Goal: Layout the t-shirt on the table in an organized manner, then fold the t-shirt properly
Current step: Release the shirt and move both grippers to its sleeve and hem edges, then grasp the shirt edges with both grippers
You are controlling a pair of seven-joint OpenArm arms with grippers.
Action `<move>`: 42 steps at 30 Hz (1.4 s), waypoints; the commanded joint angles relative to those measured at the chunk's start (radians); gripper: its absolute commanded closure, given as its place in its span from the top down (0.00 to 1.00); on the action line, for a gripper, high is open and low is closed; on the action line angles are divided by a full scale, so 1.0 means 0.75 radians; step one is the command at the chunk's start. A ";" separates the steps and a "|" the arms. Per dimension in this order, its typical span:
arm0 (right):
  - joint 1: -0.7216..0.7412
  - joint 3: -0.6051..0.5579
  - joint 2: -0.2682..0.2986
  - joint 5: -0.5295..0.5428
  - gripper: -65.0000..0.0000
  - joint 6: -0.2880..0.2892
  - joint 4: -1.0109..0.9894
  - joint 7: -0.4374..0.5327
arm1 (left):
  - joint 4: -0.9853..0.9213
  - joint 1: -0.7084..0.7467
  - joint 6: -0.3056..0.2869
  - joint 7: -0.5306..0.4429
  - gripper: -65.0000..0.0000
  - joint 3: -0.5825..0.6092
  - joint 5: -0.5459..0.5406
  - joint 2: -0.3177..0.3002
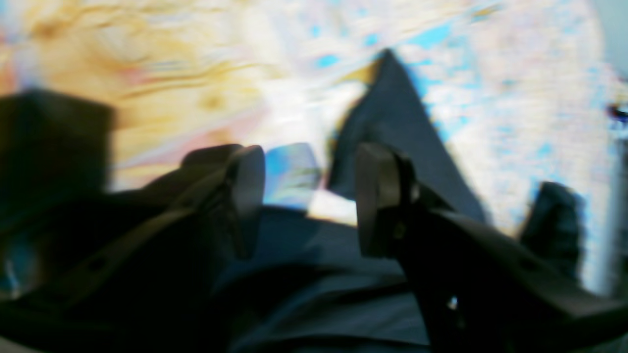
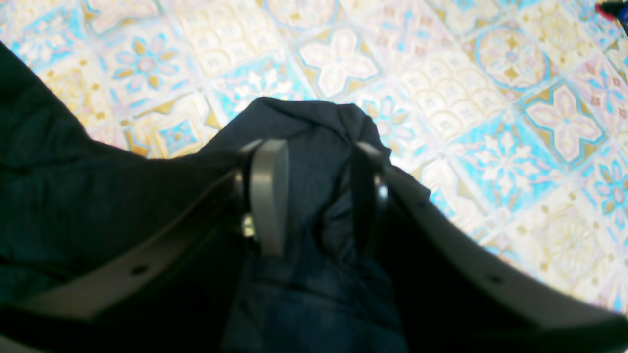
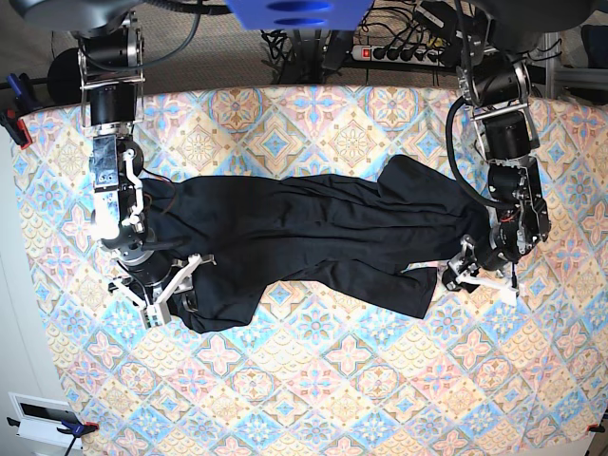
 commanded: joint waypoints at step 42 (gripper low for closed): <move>-0.062 0.008 0.013 0.007 0.31 0.000 0.021 0.026 | -0.085 0.009 -0.053 -0.376 0.45 -0.018 0.100 0.225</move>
